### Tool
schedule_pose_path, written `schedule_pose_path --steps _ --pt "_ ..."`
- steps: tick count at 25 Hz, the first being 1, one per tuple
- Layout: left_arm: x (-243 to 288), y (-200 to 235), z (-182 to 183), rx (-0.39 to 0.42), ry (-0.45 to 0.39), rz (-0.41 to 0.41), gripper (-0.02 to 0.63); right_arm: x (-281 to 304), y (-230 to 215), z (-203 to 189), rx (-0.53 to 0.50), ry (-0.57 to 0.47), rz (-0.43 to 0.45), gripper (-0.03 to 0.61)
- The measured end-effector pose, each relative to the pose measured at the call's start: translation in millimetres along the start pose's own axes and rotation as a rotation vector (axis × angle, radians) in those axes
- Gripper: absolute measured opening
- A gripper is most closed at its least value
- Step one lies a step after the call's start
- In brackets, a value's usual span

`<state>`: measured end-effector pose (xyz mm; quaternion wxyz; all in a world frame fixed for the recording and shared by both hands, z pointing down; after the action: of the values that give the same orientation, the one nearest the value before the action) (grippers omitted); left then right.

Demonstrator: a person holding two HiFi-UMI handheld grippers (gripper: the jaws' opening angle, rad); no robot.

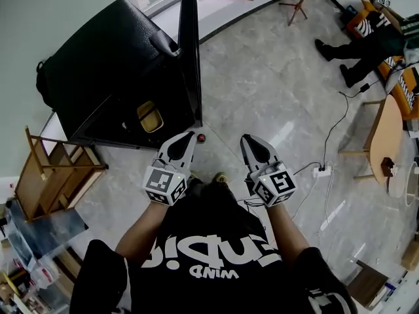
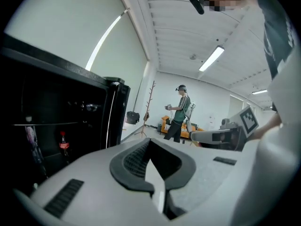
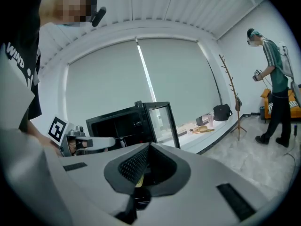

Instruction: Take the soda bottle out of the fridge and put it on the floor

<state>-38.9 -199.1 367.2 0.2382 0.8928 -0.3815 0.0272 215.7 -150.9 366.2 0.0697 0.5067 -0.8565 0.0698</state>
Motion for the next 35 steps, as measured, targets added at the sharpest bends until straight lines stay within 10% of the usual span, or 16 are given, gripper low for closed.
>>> schedule_pose_path --steps 35 --pt "-61.2 6.7 5.3 0.053 -0.159 0.202 0.008 -1.6 9.2 10.1 -0.107 -0.014 -0.069 0.025"
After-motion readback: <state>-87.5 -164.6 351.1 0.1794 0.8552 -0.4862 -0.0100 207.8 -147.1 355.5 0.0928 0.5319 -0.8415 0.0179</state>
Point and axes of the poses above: the fingertips, and each gripper's own axes: x forward along the fingers, y to its left, z out of its top, the point moved 10 cm from there along -x, backward along the fingers, and after that the axes turned 12 degrees about -x, right-handed, at the moved point
